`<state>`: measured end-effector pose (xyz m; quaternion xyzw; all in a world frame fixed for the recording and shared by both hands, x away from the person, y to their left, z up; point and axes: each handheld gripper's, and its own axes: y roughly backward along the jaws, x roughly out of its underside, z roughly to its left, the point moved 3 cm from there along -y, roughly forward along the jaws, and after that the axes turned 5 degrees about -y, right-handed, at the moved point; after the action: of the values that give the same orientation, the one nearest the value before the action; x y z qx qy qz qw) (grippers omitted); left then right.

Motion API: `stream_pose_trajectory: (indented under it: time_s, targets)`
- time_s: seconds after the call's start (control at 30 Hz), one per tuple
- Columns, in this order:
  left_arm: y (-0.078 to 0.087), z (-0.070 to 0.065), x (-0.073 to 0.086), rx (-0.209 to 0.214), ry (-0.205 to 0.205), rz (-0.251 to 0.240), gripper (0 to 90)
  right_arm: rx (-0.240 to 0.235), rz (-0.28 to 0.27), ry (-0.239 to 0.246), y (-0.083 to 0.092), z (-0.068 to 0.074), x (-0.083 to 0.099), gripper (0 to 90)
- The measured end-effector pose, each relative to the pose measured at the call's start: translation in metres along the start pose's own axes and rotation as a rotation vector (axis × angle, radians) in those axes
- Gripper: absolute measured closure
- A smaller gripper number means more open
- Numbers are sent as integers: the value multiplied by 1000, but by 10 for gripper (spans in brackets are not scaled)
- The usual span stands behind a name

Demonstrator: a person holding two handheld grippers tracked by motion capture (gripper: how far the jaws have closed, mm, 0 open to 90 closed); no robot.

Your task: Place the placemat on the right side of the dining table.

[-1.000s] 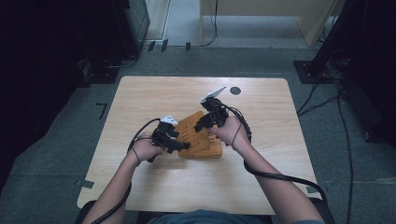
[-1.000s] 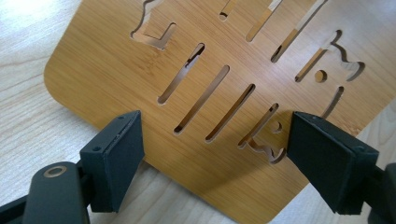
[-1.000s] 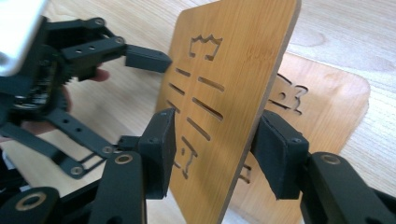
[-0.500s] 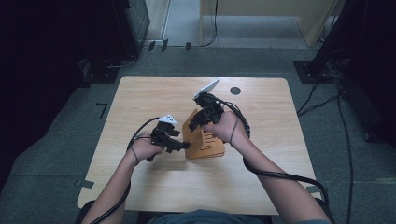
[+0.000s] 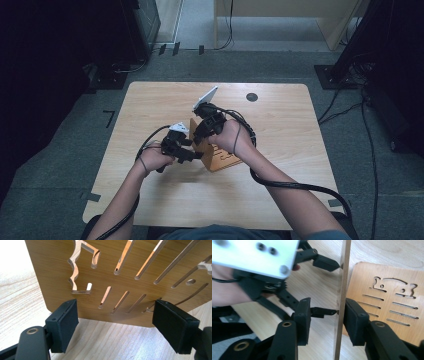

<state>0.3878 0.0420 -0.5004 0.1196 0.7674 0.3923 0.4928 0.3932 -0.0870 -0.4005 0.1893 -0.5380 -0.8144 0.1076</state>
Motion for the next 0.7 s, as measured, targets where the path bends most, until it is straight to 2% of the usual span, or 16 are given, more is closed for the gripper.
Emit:
stream_pose_trajectory:
  time_s: [0.17,0.2,0.43,0.47,0.7]
  targets:
    - [0,0,0,0,2,-2,199,27,24,4,-12,-3,-2,677]
    - [0,0,0,-1,3,-2,199,33,38,-3,-18,-5,-3,727]
    - [1,1,0,-8,-3,0,200,34,64,-32,-27,-11,-7,825]
    - [2,1,0,-14,-4,5,201,48,65,-32,-27,-12,-7,853]
    - [4,0,0,-17,-10,2,217,51,74,-35,-24,-14,-8,869]
